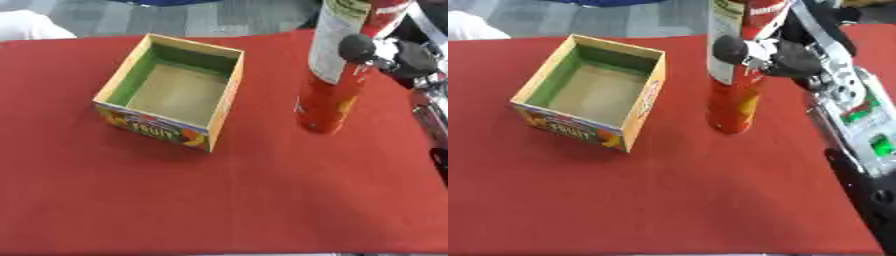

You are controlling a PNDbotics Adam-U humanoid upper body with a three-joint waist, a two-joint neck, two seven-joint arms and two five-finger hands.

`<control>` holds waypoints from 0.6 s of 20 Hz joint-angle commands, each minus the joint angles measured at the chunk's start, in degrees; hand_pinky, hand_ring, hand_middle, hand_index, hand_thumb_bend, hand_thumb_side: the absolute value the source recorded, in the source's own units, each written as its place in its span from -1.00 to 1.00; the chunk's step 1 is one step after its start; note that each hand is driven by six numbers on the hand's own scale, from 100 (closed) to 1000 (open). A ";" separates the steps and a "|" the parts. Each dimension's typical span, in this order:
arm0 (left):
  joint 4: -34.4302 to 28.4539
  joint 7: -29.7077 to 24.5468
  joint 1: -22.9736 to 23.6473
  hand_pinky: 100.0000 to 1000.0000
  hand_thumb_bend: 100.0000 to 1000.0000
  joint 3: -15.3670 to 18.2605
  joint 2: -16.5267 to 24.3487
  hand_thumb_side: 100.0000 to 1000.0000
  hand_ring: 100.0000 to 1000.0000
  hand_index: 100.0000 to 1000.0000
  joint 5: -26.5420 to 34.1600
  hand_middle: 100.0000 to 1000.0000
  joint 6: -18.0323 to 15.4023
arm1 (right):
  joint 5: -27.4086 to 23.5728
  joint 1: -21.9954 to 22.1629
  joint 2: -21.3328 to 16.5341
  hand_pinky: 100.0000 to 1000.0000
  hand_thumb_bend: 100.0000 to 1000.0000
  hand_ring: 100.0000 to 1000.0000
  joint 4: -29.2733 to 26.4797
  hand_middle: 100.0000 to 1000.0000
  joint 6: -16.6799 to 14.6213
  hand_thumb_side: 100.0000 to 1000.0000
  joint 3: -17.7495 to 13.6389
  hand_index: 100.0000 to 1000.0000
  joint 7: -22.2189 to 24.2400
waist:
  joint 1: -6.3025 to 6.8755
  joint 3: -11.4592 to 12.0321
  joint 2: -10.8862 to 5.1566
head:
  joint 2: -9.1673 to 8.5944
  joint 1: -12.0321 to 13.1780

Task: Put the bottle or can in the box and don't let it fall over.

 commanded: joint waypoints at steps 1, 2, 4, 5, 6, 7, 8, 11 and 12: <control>-0.72 -0.17 -0.20 0.38 -0.27 0.10 1.41 0.50 0.62 0.53 -0.08 0.47 -0.07 | 1.29 -4.54 1.62 0.38 1.00 0.13 0.47 -0.27 1.17 -0.02 0.59 -0.22 1.10 | -0.12 0.24 -1.34 | -0.10 -0.29; -0.73 -0.19 -0.22 0.38 -0.27 0.09 1.40 0.50 0.62 0.53 -0.08 0.47 -0.07 | 1.58 -6.21 2.48 0.38 1.00 0.14 1.45 -0.27 1.49 -0.02 0.93 -0.22 1.37 | -0.15 0.35 -1.36 | -0.12 -0.37; -0.74 -0.20 -0.27 0.38 -0.27 0.06 1.41 0.50 0.62 0.53 -0.02 0.47 -0.09 | 2.15 -9.23 4.10 0.38 1.00 0.14 3.46 -0.27 1.84 -0.02 1.56 -0.22 1.90 | -0.20 0.58 -1.37 | -0.11 -0.56; -0.75 -0.21 -0.31 0.38 -0.27 0.05 1.42 0.50 0.62 0.53 0.01 0.47 -0.09 | 2.51 -10.75 4.99 0.38 1.00 0.14 4.62 -0.27 2.00 -0.02 1.80 -0.22 2.09 | -0.23 0.70 -1.36 | -0.11 -0.70; -0.76 -0.22 -0.38 0.38 -0.27 0.02 1.39 0.50 0.62 0.53 0.05 0.47 -0.09 | 2.92 -12.38 6.04 0.38 1.00 0.14 5.83 -0.27 2.09 -0.02 1.99 -0.22 2.19 | -0.25 0.86 -1.33 | -0.14 -0.88; -0.76 -0.24 -0.44 0.38 -0.27 0.00 1.37 0.50 0.62 0.53 0.08 0.47 -0.09 | 3.36 -13.64 6.90 0.38 1.00 0.14 6.97 -0.27 2.05 -0.02 2.14 -0.21 2.24 | -0.27 0.96 -1.29 | -0.19 -0.98; -0.77 -0.28 -0.54 0.38 -0.27 -0.05 1.34 0.50 0.62 0.53 0.11 0.47 -0.08 | 3.89 -15.18 8.02 0.38 1.00 0.14 8.16 -0.26 2.03 -0.02 2.33 -0.21 2.30 | -0.28 1.16 -1.23 | -0.25 -1.22; -0.81 -0.43 -0.99 0.38 -0.27 -0.22 1.24 0.50 0.62 0.53 0.23 0.46 -0.06 | 6.46 -19.30 11.28 0.38 1.00 0.14 12.77 -0.27 1.71 -0.02 2.68 -0.21 1.97 | -0.28 1.81 -0.99 | -0.48 -1.91; -0.83 -0.51 -1.19 0.38 -0.27 -0.30 1.19 0.50 0.62 0.53 0.28 0.46 -0.06 | 7.28 -20.51 12.43 0.37 1.00 0.14 14.88 -0.27 1.55 -0.02 2.70 -0.21 1.50 | -0.26 2.09 -0.89 | -0.58 -2.19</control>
